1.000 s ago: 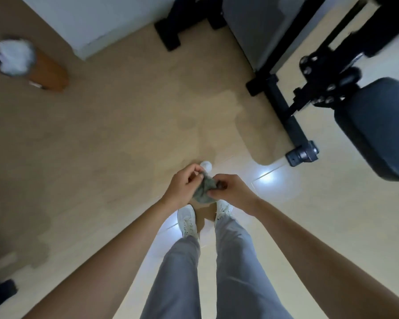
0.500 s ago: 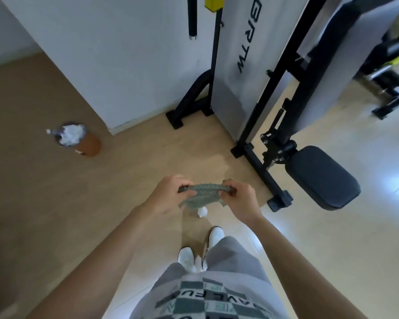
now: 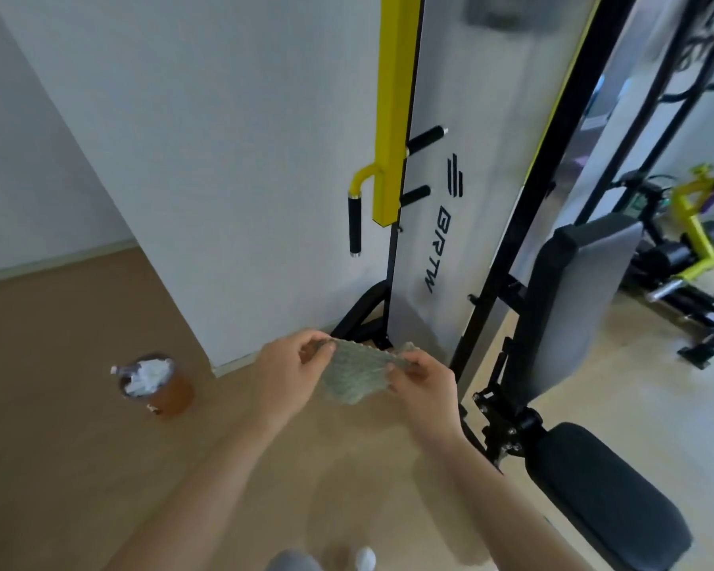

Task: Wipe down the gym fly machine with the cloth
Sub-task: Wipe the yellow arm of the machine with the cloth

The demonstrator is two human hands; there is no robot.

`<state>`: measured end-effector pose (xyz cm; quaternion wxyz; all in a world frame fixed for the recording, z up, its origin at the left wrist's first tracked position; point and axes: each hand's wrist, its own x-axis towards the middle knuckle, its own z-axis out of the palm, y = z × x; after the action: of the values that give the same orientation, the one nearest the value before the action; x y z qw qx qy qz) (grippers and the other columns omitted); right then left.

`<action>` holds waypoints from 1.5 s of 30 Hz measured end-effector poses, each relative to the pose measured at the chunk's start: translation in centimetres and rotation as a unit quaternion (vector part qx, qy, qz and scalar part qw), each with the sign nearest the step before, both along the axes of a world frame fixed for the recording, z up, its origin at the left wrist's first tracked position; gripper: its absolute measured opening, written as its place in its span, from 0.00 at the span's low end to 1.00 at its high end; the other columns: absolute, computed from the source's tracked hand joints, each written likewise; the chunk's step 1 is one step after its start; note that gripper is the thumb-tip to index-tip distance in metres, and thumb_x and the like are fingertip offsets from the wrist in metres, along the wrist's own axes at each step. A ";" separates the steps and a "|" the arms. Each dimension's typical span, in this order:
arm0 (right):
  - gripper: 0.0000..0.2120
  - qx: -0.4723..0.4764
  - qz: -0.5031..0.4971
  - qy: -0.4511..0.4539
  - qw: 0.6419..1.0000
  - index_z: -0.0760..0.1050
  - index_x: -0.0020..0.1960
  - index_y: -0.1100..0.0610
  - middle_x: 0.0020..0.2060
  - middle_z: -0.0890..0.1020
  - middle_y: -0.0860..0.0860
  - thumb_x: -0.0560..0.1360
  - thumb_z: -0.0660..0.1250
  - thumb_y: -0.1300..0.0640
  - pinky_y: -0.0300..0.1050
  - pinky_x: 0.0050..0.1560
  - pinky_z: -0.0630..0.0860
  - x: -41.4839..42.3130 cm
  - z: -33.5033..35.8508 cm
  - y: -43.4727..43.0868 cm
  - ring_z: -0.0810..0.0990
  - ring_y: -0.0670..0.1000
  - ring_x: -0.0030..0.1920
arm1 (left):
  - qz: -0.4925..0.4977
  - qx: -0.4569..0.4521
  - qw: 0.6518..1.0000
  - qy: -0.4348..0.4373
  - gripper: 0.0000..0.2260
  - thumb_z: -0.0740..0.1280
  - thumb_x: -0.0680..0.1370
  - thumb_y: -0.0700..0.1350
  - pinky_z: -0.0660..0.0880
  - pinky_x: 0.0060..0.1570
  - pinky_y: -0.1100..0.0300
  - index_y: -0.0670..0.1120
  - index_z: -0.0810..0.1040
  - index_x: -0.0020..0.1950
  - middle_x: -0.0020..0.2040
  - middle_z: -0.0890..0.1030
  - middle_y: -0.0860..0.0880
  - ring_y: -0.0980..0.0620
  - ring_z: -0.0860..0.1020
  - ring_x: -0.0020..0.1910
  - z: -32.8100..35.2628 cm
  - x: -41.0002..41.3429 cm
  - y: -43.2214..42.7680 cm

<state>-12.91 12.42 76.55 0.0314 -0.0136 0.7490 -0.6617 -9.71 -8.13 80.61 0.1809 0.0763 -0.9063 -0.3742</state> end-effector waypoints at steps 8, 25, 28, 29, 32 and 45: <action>0.06 -0.134 -0.046 -0.006 0.990 0.82 0.42 0.53 0.42 0.86 0.59 0.74 0.74 0.62 0.51 0.45 0.84 -12.4 5.5 -5.8 0.87 0.58 0.44 | -0.029 0.201 0.977 0.066 0.01 0.74 0.77 0.44 0.77 0.47 0.67 0.50 0.84 0.46 0.42 0.85 0.58 0.62 0.82 0.43 4.6 -14.2 -3.7; 0.19 0.004 -0.244 0.096 0.965 0.74 0.69 0.59 0.61 0.80 0.54 0.78 0.67 0.66 0.51 0.61 0.80 -36.2 8.4 -19.3 0.81 0.52 0.59 | -0.237 0.317 0.913 -0.100 0.03 0.73 0.77 0.49 0.80 0.57 0.44 0.51 0.83 0.47 0.48 0.85 0.51 0.50 0.84 0.50 6.0 -45.7 -11.4; 0.17 0.010 -0.264 0.085 0.961 0.76 0.67 0.60 0.59 0.81 0.55 0.79 0.69 0.65 0.51 0.61 0.80 -36.7 7.6 -19.6 0.82 0.53 0.58 | -0.268 0.308 0.906 -0.112 0.02 0.72 0.79 0.47 0.80 0.59 0.47 0.50 0.83 0.49 0.47 0.85 0.51 0.52 0.84 0.49 4.4 -46.4 -10.4; 0.17 0.011 -0.272 0.083 0.959 0.76 0.66 0.59 0.58 0.82 0.54 0.78 0.70 0.64 0.50 0.60 0.81 -36.5 7.3 -19.7 0.82 0.50 0.57 | -0.264 0.313 0.906 -0.109 0.03 0.72 0.78 0.46 0.80 0.58 0.48 0.48 0.83 0.51 0.47 0.85 0.51 0.52 0.84 0.49 4.1 -46.4 -10.2; 0.19 0.014 -0.281 0.074 0.957 0.76 0.65 0.57 0.56 0.83 0.50 0.76 0.71 0.66 0.41 0.56 0.81 -35.9 6.3 -20.1 0.83 0.43 0.52 | -0.249 0.323 0.907 -0.105 0.06 0.74 0.77 0.45 0.81 0.56 0.51 0.45 0.83 0.51 0.46 0.86 0.50 0.54 0.84 0.47 3.5 -46.2 -9.7; 0.24 -0.008 -0.262 0.111 0.959 0.76 0.67 0.55 0.55 0.81 0.46 0.73 0.73 0.68 0.37 0.54 0.80 -35.5 4.2 -19.1 0.82 0.44 0.52 | -0.302 0.219 0.927 -0.041 0.12 0.72 0.78 0.40 0.81 0.56 0.52 0.58 0.82 0.54 0.50 0.86 0.53 0.54 0.84 0.51 3.9 -45.2 -10.0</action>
<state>-48.41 -6.67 80.79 -0.2262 0.1091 0.7201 -0.6468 -54.87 -18.15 84.48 0.0005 -0.1483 -0.7884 -0.5971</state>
